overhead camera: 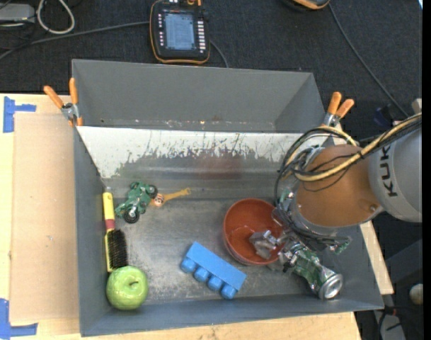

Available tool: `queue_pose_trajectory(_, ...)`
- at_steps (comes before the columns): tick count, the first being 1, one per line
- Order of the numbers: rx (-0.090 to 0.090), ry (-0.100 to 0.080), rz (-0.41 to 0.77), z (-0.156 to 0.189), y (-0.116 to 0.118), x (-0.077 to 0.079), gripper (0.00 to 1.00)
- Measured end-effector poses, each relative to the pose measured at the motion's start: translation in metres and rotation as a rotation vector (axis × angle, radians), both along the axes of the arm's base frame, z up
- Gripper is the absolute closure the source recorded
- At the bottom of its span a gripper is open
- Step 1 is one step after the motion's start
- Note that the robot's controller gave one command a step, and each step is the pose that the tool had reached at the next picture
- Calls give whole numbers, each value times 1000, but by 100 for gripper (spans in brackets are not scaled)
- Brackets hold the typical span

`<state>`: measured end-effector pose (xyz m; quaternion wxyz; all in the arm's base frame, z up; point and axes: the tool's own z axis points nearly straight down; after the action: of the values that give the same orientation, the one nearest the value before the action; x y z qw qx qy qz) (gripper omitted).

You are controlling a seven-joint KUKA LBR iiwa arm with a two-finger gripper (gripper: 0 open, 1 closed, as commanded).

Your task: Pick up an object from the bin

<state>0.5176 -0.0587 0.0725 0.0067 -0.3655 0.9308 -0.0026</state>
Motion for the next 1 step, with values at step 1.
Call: queue_pose_trajectory(1, 0, 0, 0, 0, 0, 0, 100)
